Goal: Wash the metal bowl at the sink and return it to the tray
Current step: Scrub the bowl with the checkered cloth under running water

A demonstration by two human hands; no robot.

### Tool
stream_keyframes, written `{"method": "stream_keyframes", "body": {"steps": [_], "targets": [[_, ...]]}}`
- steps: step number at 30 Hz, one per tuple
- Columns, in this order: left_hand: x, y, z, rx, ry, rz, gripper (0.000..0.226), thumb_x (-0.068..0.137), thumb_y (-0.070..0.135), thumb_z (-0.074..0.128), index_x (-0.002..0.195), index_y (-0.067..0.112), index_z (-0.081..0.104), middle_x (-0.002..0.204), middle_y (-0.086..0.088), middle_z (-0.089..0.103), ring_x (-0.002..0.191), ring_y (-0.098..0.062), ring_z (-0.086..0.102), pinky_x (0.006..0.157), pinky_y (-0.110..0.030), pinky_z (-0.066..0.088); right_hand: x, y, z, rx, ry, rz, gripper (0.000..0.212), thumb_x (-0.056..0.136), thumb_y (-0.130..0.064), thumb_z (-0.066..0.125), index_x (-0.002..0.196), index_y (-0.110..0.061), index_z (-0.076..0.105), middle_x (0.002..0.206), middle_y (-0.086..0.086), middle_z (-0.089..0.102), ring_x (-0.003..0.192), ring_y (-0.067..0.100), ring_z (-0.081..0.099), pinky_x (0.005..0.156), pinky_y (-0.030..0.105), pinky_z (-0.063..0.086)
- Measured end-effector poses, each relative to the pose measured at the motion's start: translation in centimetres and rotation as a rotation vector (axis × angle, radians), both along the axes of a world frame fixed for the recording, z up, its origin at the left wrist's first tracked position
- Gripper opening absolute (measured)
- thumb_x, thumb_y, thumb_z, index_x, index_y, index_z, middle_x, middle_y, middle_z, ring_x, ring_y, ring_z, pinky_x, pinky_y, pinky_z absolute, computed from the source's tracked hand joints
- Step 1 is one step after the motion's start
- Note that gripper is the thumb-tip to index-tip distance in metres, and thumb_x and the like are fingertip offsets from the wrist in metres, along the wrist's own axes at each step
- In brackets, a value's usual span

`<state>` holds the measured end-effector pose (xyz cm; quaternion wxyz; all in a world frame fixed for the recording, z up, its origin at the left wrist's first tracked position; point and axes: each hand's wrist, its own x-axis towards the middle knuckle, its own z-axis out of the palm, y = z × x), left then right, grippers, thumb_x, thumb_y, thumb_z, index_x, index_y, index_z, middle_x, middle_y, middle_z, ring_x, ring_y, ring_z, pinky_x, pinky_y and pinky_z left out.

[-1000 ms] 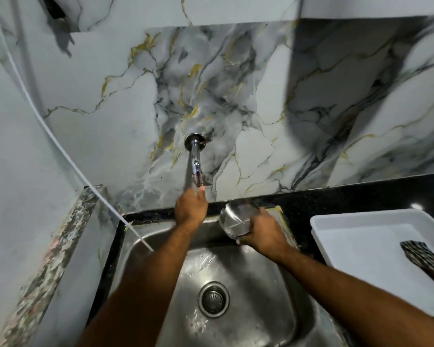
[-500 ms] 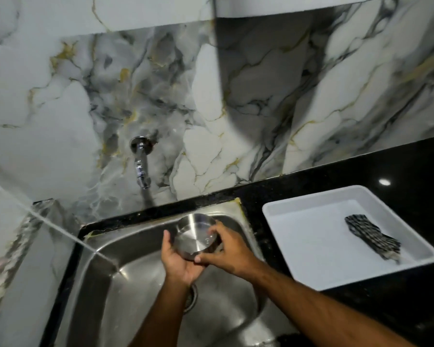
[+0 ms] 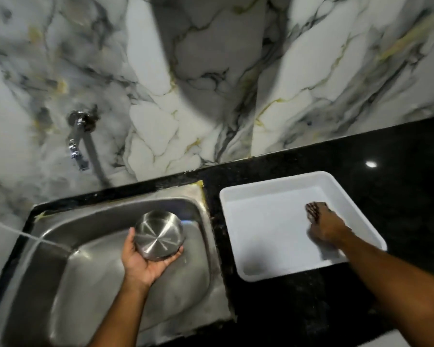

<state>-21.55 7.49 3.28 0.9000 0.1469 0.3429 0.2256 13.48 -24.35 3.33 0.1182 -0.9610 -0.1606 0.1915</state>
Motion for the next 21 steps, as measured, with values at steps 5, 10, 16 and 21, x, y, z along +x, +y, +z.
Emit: {"method": "stream_keyframes", "body": {"steps": [5, 10, 16, 21], "targets": [[-1.0, -0.2, 0.8, 0.097, 0.083, 0.045, 0.055, 0.066, 0.061, 0.067, 0.097, 0.019, 0.081, 0.108, -0.020, 0.076, 0.100, -0.045, 0.070, 0.078, -0.068, 0.053, 2.3, -1.1, -2.3, -0.164, -0.105, 0.044, 0.074, 0.078, -0.026, 0.065, 0.147, -0.020, 0.039, 0.125, 0.024, 0.059, 0.110, 0.046, 0.060, 0.097, 0.051, 0.047], [-2.9, 2.8, 2.9, 0.339, 0.184, -0.024, 0.042, 0.067, 0.048, 0.071, 0.092, 0.016, 0.082, 0.092, -0.015, 0.078, 0.079, -0.030, 0.074, 0.071, -0.045, 0.058, 4.7, 1.3, -2.7, -0.037, -0.056, -0.088, 0.029, 0.085, -0.017, 0.063, 0.112, -0.007, 0.060, 0.088, 0.024, 0.067, 0.081, 0.042, 0.066, 0.080, 0.053, 0.057], [-4.6, 8.6, 6.0, 1.336, 0.981, -0.464, 0.094, 0.073, 0.034, 0.085, 0.152, 0.031, 0.034, 0.137, -0.011, 0.044, 0.114, -0.027, 0.051, 0.090, -0.040, 0.054, -2.3, 9.9, 3.0, 0.342, -0.136, -0.128, 0.035, 0.079, -0.010, 0.063, 0.113, -0.016, 0.056, 0.069, 0.017, 0.068, 0.062, 0.035, 0.066, 0.070, 0.048, 0.058], [-5.3, 11.4, 7.6, 1.696, 1.092, -0.572, 0.106, 0.066, 0.054, 0.080, 0.154, 0.034, 0.025, 0.143, -0.005, 0.035, 0.127, -0.029, 0.034, 0.107, -0.047, 0.038, -12.1, 17.4, 7.6, 0.665, -0.086, 0.033, 0.042, 0.084, -0.006, 0.056, 0.122, -0.022, 0.060, 0.085, 0.013, 0.075, 0.068, 0.033, 0.071, 0.070, 0.040, 0.057]]}}
